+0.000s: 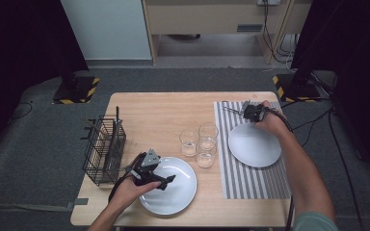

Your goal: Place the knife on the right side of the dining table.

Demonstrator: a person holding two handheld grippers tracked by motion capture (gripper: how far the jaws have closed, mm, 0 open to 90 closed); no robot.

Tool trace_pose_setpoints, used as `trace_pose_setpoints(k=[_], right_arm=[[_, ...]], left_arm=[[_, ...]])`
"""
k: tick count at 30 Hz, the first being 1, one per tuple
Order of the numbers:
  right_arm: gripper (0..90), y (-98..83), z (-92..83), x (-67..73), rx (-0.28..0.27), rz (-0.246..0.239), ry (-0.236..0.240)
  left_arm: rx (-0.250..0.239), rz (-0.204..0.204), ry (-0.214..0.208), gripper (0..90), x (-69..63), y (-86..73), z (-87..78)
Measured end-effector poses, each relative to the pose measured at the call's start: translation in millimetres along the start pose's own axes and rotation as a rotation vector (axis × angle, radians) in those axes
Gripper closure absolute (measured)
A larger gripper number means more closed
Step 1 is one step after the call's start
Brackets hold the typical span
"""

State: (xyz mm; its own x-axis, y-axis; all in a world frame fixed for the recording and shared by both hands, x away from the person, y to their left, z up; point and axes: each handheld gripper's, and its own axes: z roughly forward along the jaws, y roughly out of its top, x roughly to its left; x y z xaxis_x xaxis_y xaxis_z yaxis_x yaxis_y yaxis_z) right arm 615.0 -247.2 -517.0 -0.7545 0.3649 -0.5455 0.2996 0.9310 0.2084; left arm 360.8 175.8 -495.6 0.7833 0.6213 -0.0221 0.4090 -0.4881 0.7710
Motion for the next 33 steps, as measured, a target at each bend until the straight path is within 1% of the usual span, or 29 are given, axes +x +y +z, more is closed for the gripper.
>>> trace_pose_setpoints(k=[4, 14, 21, 33], right_arm=[[79.3, -0.8, -0.3, -1.1, -0.004, 0.012, -0.003], [78.0, -0.4, -0.3, -0.7, -0.002, 0.012, -0.009], [75.9, 0.3, -1.7, 0.1, 0.005, 0.004, -0.012], [73.2, 0.4, -4.3, 2.2, 0.018, 0.008, -0.009]], left_arm=[[0.000, -0.006, 0.005, 4.1, 1.4, -1.0, -1.5], [-0.001, -0.002, 0.003, 4.2, 1.1, -0.3, -0.8], [-0.001, -0.001, 0.007, 4.2, 1.1, -0.2, -1.7], [-0.002, 0.004, 0.009, 4.3, 0.4, 0.4, -2.9]])
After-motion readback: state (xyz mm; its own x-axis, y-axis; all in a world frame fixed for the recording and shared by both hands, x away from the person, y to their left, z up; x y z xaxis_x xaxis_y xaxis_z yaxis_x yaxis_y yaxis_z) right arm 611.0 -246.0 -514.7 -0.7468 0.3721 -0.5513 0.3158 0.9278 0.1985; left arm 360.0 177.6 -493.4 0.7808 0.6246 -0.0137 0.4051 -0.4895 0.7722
